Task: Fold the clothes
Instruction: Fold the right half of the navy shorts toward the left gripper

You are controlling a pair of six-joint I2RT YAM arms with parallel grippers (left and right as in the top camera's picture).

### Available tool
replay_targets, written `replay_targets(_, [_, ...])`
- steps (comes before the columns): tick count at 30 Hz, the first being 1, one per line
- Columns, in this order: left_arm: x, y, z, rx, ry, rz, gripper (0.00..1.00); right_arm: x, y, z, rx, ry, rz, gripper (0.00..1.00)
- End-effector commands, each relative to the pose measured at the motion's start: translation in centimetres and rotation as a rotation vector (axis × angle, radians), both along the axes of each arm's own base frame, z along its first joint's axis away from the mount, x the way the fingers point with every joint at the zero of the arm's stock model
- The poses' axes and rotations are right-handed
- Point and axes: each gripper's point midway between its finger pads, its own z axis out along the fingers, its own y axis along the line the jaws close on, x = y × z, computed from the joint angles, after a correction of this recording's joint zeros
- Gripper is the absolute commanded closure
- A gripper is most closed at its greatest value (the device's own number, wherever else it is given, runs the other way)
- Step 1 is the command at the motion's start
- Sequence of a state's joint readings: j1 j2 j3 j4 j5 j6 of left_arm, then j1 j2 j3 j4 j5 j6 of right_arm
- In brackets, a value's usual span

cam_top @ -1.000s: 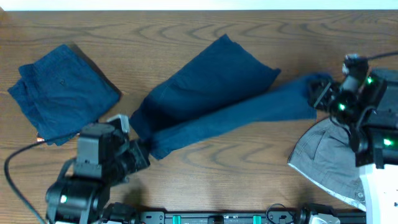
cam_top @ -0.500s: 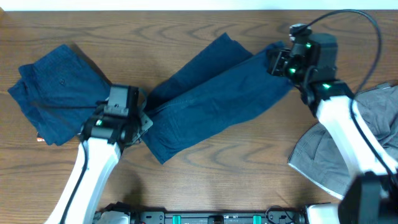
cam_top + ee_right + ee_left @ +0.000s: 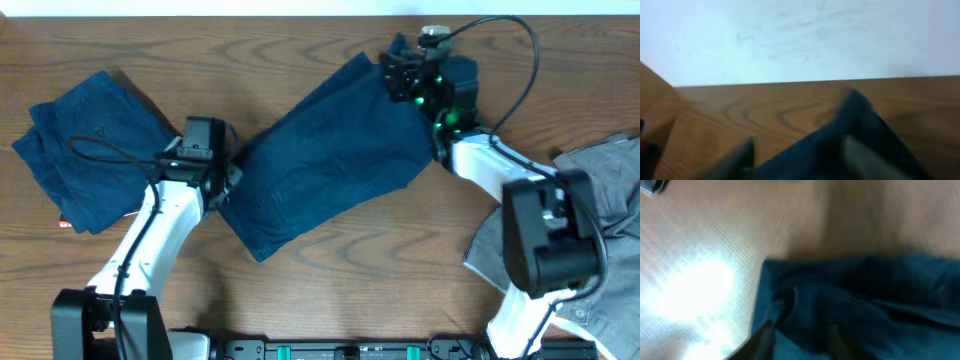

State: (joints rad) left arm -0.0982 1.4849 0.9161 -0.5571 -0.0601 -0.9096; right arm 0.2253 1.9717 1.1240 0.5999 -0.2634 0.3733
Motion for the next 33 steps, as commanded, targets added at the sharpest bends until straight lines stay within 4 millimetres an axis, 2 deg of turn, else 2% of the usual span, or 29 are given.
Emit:
replay_targets(1, [0.7,1.7,0.8,0.009,-0.041,0.061,0.52,0.2,0.4,-1.0,-0.019,0.020,-0.010,0.20])
replay_targets(2, [0.7,1.7,0.9,-0.003,-0.043,0.059,0.51,0.1,0.2,-1.2,-0.022,0.034,-0.009,0.03])
replay_targets(3, [0.4,1.6,1.0,-0.023,-0.036,0.044,0.51,0.0,-0.3,-1.6,-0.028,0.064,-0.016,0.01])
replay_targets(7, [-1.9,1.2,0.5,-0.049,0.059,-0.005,0.50,-1.1,-2.6,-2.9,-0.060,0.184,-0.049,0.01])
replay_targets(10, [-4.0,0.3,-0.2,-0.089,0.149,-0.025,0.33,-2.4,-3.9,-5.0,-0.095,0.295,-0.062,0.01])
replay_targets(12, [-4.9,-0.3,-0.7,-0.117,0.181,-0.038,0.18,-3.5,-5.2,-7.3,-0.137,0.396,-0.098,0.01])
replay_targets(13, [-5.1,-0.6,-0.9,-0.129,0.189,-0.045,0.14,-4.0,-5.9,-8.4,-0.160,0.443,-0.124,0.01])
replay_targets(18, [-5.9,-1.1,-2.4,-0.154,0.222,-0.052,0.04,-7.2,-7.1,-12.6,-0.277,0.613,-0.098,0.04])
replay_targets(23, [-4.9,-3.3,-3.8,-0.255,0.174,-0.167,0.02,-10.0,-9.4,-15.4,-0.389,0.760,-0.163,0.06])
replay_targets(27, [-5.5,-3.4,-5.0,-0.267,0.214,-0.170,0.02,-12.8,-11.3,-16.6,-0.458,0.885,-0.229,0.09])
replay_targets(30, [-5.6,-3.7,-5.8,-0.272,0.230,-0.214,0.02,-14.8,-12.9,-16.9,-0.480,0.979,-0.333,0.08])
replay_targets(33, [-5.1,-4.2,-6.3,-0.283,0.220,-0.266,0.05,-15.4,-13.1,-15.9,-0.478,0.993,-0.341,0.08])
